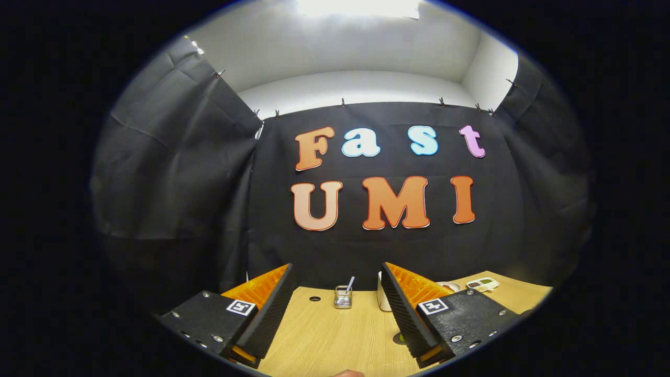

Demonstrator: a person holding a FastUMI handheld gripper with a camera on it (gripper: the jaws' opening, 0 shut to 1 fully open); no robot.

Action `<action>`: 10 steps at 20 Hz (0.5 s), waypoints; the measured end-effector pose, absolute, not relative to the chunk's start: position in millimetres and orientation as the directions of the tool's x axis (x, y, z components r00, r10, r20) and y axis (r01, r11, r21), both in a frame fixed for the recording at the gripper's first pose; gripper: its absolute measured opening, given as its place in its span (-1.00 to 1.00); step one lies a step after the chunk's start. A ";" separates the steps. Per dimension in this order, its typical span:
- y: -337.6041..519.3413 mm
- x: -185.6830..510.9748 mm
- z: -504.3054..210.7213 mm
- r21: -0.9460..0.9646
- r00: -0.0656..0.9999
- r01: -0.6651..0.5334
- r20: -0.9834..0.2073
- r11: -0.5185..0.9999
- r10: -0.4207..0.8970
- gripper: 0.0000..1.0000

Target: Take the bottle from table, then pour the juice into the cup, finally place the bottle on the coaster

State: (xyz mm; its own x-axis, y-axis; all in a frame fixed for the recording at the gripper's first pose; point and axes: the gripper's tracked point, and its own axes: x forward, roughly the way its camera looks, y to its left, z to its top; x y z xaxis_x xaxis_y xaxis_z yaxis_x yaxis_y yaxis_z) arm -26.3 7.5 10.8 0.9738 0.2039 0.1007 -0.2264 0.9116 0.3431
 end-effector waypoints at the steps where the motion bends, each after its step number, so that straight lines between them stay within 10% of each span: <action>1: 7.4 -26.4 12.1 0.344 0.973 -0.228 0.102 0.911 0.205 0.95; 10: 11.3 -24.6 7.9 0.360 0.971 -0.237 0.101 0.902 0.215 0.95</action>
